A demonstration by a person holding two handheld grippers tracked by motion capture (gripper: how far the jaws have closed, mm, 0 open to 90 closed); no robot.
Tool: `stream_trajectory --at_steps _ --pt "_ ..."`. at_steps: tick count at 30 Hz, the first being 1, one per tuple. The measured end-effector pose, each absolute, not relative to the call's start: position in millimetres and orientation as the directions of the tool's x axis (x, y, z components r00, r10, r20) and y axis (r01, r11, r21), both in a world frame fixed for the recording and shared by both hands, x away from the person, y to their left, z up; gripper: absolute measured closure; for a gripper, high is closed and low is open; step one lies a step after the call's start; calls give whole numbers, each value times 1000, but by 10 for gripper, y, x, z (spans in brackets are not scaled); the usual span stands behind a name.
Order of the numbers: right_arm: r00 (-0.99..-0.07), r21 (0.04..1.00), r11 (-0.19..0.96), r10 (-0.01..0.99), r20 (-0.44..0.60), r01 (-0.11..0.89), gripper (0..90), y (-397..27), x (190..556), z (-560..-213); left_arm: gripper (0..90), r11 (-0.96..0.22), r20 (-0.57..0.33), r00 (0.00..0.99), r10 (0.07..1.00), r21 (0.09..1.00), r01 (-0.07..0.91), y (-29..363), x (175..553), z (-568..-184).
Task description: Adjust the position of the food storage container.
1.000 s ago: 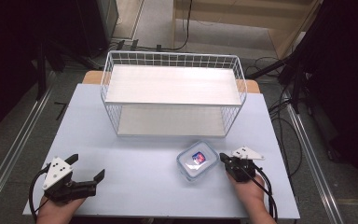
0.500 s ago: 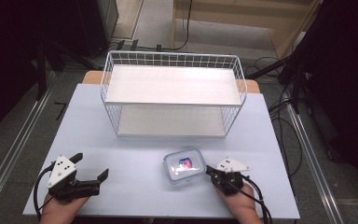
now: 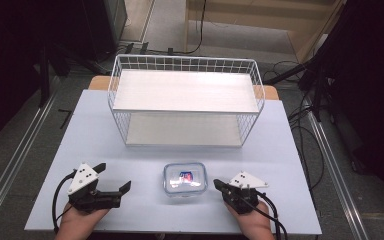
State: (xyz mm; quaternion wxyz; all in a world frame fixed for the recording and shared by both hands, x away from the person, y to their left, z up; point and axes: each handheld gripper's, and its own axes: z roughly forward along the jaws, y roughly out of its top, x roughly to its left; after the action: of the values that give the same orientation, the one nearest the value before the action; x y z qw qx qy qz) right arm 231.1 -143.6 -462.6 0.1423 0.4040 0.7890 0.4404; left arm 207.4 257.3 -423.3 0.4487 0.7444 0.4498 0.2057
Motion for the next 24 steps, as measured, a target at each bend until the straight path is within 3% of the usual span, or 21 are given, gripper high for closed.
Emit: stream_trajectory --at_steps 7,13,24 --pt "-613 835 199 766 194 513 884 -1436 2331 -4497 11 -173 -160 543 824 842 511 2252 2180 -4287" --pt "-603 792 261 781 162 551 900 -1403 2363 -4628 12 -223 -115 562 819 839 497 2163 2186 -4323" --pt "-669 766 342 728 151 545 900 -1157 2254 -4713 15 -187 -167 559 812 833 520 2224 2208 -4310"
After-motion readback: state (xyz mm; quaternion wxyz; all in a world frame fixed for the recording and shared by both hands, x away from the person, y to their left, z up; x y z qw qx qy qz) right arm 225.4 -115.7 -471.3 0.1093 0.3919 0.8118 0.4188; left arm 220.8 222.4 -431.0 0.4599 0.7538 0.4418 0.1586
